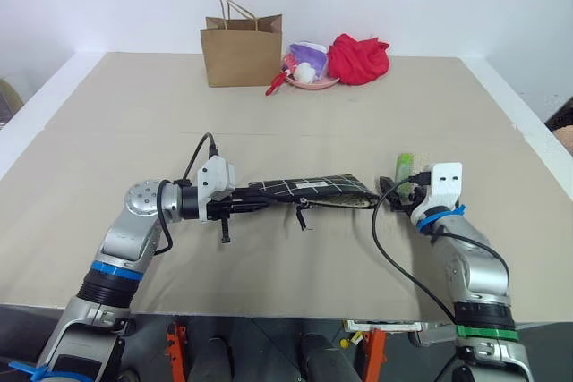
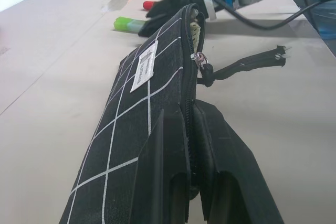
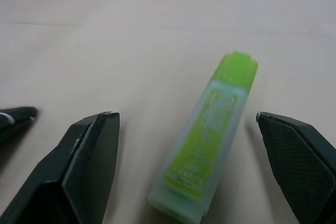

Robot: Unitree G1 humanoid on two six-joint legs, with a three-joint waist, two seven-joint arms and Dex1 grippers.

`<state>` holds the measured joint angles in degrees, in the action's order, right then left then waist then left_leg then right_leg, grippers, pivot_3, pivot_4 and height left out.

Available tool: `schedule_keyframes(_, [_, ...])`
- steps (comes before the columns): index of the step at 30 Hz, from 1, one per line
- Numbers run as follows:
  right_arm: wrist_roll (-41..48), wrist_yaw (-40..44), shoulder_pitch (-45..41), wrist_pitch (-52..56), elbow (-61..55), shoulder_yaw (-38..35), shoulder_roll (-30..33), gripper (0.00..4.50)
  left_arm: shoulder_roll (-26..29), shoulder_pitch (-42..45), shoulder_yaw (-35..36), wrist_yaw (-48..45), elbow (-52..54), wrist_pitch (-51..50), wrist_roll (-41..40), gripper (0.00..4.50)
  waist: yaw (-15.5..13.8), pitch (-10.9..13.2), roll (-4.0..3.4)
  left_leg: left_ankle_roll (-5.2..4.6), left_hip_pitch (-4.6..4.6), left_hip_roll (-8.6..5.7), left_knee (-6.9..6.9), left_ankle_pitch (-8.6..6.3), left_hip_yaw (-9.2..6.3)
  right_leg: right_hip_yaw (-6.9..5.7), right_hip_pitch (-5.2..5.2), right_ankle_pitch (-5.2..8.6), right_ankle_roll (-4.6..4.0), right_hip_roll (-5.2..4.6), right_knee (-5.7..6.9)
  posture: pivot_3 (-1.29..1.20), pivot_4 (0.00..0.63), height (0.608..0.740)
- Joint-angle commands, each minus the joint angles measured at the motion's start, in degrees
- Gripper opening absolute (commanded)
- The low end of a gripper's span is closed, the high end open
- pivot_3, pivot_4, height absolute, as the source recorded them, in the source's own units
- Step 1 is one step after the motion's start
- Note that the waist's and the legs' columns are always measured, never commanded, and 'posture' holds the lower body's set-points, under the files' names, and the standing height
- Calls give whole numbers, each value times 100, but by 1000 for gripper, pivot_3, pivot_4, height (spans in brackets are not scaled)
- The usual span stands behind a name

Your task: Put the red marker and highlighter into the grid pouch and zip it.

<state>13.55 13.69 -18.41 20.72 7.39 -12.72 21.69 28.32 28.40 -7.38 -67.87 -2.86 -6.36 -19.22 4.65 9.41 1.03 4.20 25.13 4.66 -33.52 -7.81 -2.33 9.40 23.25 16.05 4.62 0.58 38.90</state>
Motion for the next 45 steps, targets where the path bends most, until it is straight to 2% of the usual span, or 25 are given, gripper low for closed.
schedule_keyframes(1, [-313, -437, 30, 263, 193, 83, -109, 4106, 17, 87, 109, 79, 324, -38, -115, 0, 0, -2, 3, 0, -1, 1, 0, 0, -1, -1, -2, 0, 0, 0, 0, 0, 150, 740])
schedule_keyframes(2, [-397, -563, 47, 406, 230, 120, -129, 3967, 17, 83, 112, 85, 344, -55, -120, 0, 1, -4, 6, 0, -2, 0, -1, 0, -1, 0, -4, 0, 0, 0, 0, 0, 150, 740])
schedule_keyframes(3, [-455, -642, 56, 461, 274, 145, -139, 3625, 24, 73, 117, 83, 357, -62, -122, 0, 2, -7, 10, 0, -6, 1, -2, 0, -1, -1, -7, -1, -1, 0, 0, 0, 150, 740])
schedule_keyframes(8, [-477, -690, 48, 614, 310, 188, -104, 1368, 63, 53, 142, 84, 370, -71, -119, 0, -23, -24, 36, -1, -16, -2, -28, 2, -12, -5, -38, 8, -23, 0, -2, 0, 150, 740])
schedule_keyframes(9, [-481, -687, 45, 622, 314, 193, -87, 1036, 64, 56, 144, 86, 365, -72, -116, 0, -25, -24, 36, -3, -15, -3, -42, 4, -12, -4, -47, 9, -24, -1, -5, 0, 150, 740])
schedule_keyframes(13, [-459, -561, 14, 606, 213, 187, 29, 1058, 54, 67, 159, 109, 338, -90, -108, 0, -27, -24, 36, -3, -15, -6, -52, 4, -12, -4, -59, 9, -25, -5, -32, 0, 150, 740])
schedule_keyframes(17, [38, 155, -66, 219, -309, 26, 149, 1058, 3, 58, 251, 188, 318, -298, -277, 0, -28, -23, 35, -3, -6, -6, -50, 4, -12, -5, -83, 9, -22, -6, -48, 0, 150, 740])
schedule_keyframes(20, [611, 1269, -65, 35, -1005, -35, 546, 1058, 29, 57, 264, 110, 303, -483, -414, 0, -21, -6, 7, -2, 0, -6, -26, 3, -11, -5, -71, 14, -6, -5, -48, 0, 150, 740])
schedule_keyframes(22, [1351, 2548, -12, 40, -1530, -286, 1152, 1058, 46, 55, 235, -44, 292, -644, -552, 0, -22, 14, -24, -2, 6, -7, -7, 3, -11, -5, -56, 8, 17, -4, -47, 0, 150, 740])
schedule_keyframes(25, [1998, 3744, 202, 222, -1851, -456, 1861, 1058, 69, 7, 132, -200, 243, -675, -547, 0, -26, 16, -28, -15, 8, -7, 13, -6, -16, -15, -49, 35, 14, -2, -42, 0, 150, 740])
schedule_keyframes(31, [2770, 5260, 851, 989, -2368, -542, 3089, 1058, 5, -5, 53, -318, 101, -512, -432, 0, -42, 18, -30, -43, 5, -6, 5, -28, -31, -36, -68, 64, -3, -1, -42, 0, 150, 740])
schedule_keyframes(37, [2797, 5864, 1399, 1151, -2517, -581, 3684, 1058, -24, 74, 37, -342, 31, -299, -331, 0, -38, 21, -29, -41, -1, -11, -9, -28, -31, -35, -77, 61, 3, -7, -41, 0, 150, 740])
schedule_keyframes(41, [2577, 6016, 1438, 891, -2231, -573, 3739, 1058, -32, 69, 16, -344, 94, -250, -318, 0, -36, 23, -26, -37, -1, -13, -30, -26, -30, -32, -84, 62, -5, -10, -42, 0, 150, 740])
schedule_keyframes(45, [2659, 5913, 1253, 1121, -2071, -429, 3669, 1058, -65, 52, -18, -292, 221, -262, -342, 0, -33, 23, -26, -37, -1, -13, -39, -26, -29, -31, -86, 58, -7, -9, -42, 0, 150, 740])
